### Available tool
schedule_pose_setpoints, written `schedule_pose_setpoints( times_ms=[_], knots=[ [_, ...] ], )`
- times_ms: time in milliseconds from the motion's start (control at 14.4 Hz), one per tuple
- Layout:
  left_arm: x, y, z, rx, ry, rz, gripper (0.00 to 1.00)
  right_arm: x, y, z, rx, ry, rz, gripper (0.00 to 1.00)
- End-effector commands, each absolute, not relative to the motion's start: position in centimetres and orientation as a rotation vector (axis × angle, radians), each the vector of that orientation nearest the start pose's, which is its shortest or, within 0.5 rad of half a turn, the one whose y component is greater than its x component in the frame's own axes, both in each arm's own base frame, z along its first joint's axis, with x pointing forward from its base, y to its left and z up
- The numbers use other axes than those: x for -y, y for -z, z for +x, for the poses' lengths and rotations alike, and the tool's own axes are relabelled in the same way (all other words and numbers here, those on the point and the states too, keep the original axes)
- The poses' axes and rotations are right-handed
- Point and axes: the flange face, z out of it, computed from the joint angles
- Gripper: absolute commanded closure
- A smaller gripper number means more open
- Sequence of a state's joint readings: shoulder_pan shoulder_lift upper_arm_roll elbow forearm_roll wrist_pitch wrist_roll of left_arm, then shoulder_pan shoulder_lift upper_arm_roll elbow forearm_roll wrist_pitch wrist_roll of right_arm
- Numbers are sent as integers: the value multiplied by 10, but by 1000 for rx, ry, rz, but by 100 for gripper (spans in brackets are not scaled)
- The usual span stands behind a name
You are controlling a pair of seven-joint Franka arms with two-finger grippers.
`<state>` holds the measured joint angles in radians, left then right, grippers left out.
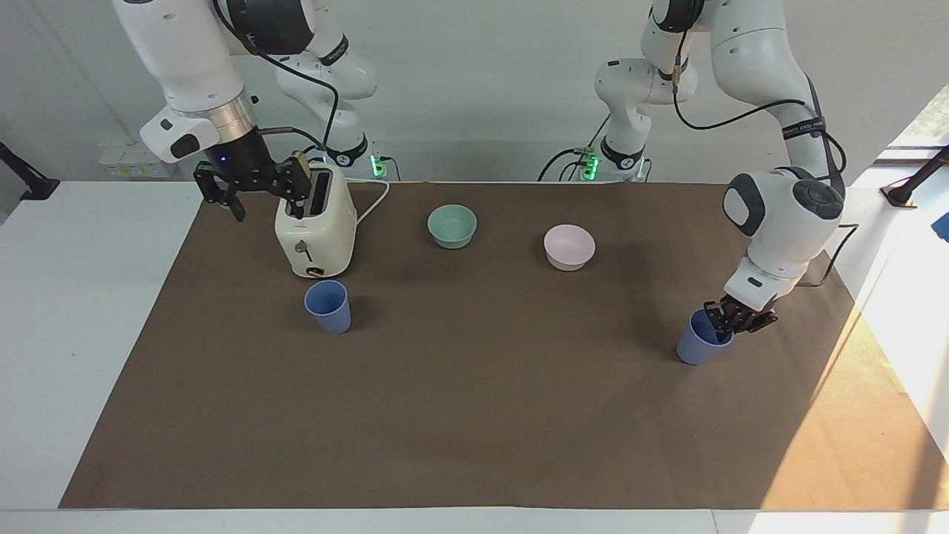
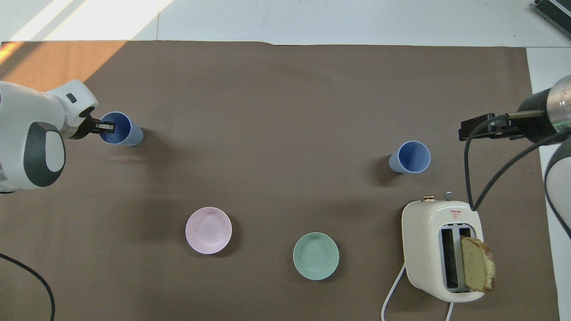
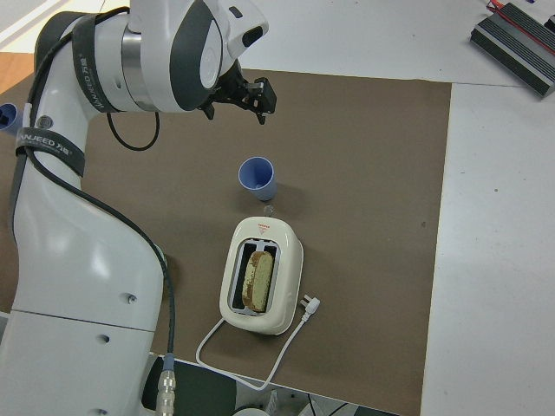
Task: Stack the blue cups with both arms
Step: 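Reach the left gripper to the blue cup near it and grasp it, then carry the blue cup with the left gripper toward the table center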
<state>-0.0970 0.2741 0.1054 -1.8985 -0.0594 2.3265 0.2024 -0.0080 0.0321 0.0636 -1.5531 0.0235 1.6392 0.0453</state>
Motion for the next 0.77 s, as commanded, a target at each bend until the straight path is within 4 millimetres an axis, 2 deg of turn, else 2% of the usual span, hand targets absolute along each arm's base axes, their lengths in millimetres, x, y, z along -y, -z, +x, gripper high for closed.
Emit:
schedule_pose_setpoints(
  times_ms=[0,139,209,488,627,697],
  knots=[
    [12,-395,632,-262,246,-3129,100,-29,-623,568,-11,86,-3110,0],
    [45,-402,635,-317,280,-3127,100,-29,-623,568,-14,86,-3110,0],
    [70,-403,633,-315,292,-3133,100,-29,-623,568,-14,86,-3110,0],
    [176,-406,615,-269,344,-3172,100,-29,-623,568,-14,86,-3110,0],
    [239,-392,603,-218,353,-3198,100,-29,-623,568,-14,86,-3110,0],
    [257,-390,596,-183,358,-3210,100,-29,-623,568,-14,86,-3110,0]
  ],
)
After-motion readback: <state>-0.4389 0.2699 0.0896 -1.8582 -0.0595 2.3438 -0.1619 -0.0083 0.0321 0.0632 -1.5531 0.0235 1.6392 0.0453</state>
